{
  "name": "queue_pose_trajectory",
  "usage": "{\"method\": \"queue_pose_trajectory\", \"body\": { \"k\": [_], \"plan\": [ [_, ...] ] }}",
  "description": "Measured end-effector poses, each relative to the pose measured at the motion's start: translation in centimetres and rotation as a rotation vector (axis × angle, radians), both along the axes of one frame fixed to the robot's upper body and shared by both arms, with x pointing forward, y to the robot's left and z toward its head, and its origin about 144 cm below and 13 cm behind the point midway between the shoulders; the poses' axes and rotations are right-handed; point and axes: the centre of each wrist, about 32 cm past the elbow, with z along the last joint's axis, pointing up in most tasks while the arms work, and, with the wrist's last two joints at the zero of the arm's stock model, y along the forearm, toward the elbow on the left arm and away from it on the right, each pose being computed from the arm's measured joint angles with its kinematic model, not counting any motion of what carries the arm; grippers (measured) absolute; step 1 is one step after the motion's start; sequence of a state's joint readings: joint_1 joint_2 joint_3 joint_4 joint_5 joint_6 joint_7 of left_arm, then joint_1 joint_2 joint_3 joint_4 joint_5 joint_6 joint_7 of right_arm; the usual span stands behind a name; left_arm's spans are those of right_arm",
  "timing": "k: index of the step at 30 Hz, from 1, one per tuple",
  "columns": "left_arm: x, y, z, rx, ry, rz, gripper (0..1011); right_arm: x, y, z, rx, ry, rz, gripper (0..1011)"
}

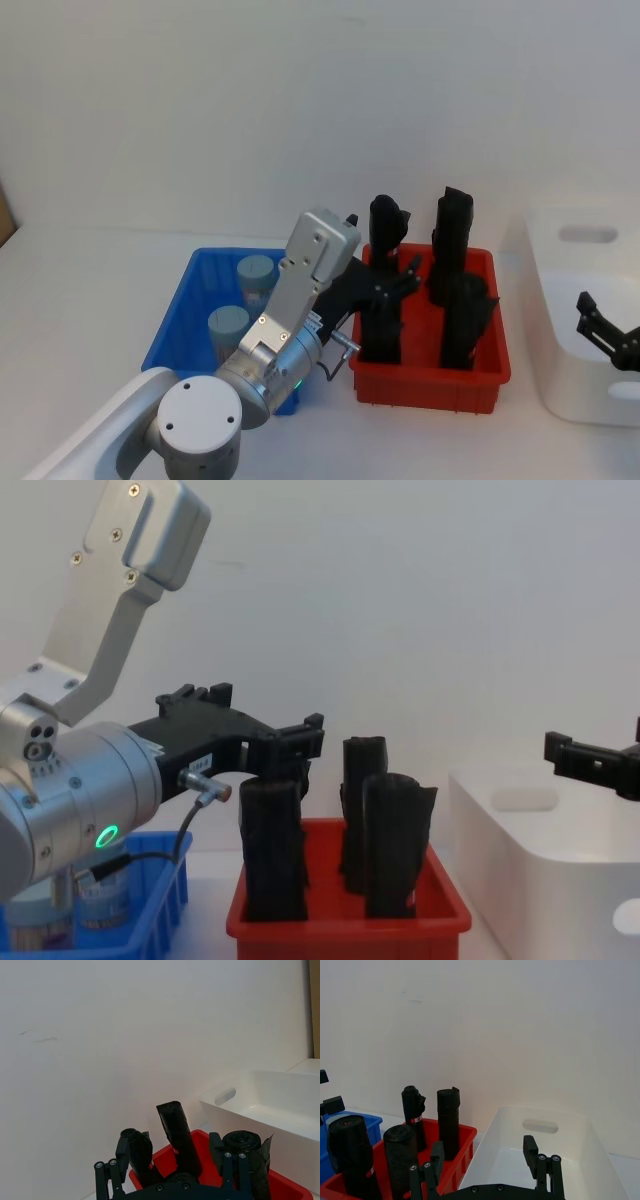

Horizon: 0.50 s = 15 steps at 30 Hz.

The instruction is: Pick the cotton swabs from the blue box and place them into the white box.

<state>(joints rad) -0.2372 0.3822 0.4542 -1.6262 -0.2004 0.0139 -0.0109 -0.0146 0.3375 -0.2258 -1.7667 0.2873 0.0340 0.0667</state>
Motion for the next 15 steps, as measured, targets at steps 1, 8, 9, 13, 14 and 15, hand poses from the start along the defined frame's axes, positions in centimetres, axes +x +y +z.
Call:
{"method": "queue_pose_trajectory", "body": {
  "k": [1, 8, 9, 13, 14, 15],
  "plan": [
    [0.00, 0.00, 0.00, 0.000, 0.000, 0.000, 1004, 0.00, 0.00, 0.00, 0.000, 0.000, 0.000, 1001],
    [0.00, 0.00, 0.00, 0.000, 0.000, 0.000, 1004, 0.00, 0.00, 0.00, 0.000, 0.000, 0.000, 1002],
    [0.00, 0.00, 0.00, 0.000, 0.000, 0.000, 1004, 0.00, 0.00, 0.00, 0.000, 0.000, 0.000, 1001],
    [0.00, 0.00, 0.00, 0.000, 0.000, 0.000, 1004, 0.00, 0.00, 0.00, 0.000, 0.000, 0.000, 1002],
    [0.00, 0.00, 0.00, 0.000, 0.000, 0.000, 1004, 0.00, 0.00, 0.00, 0.000, 0.000, 0.000, 1001],
    [0.00, 0.00, 0.00, 0.000, 0.000, 0.000, 1004, 0.00, 0.00, 0.00, 0.000, 0.000, 0.000, 1001]
  ]
}}
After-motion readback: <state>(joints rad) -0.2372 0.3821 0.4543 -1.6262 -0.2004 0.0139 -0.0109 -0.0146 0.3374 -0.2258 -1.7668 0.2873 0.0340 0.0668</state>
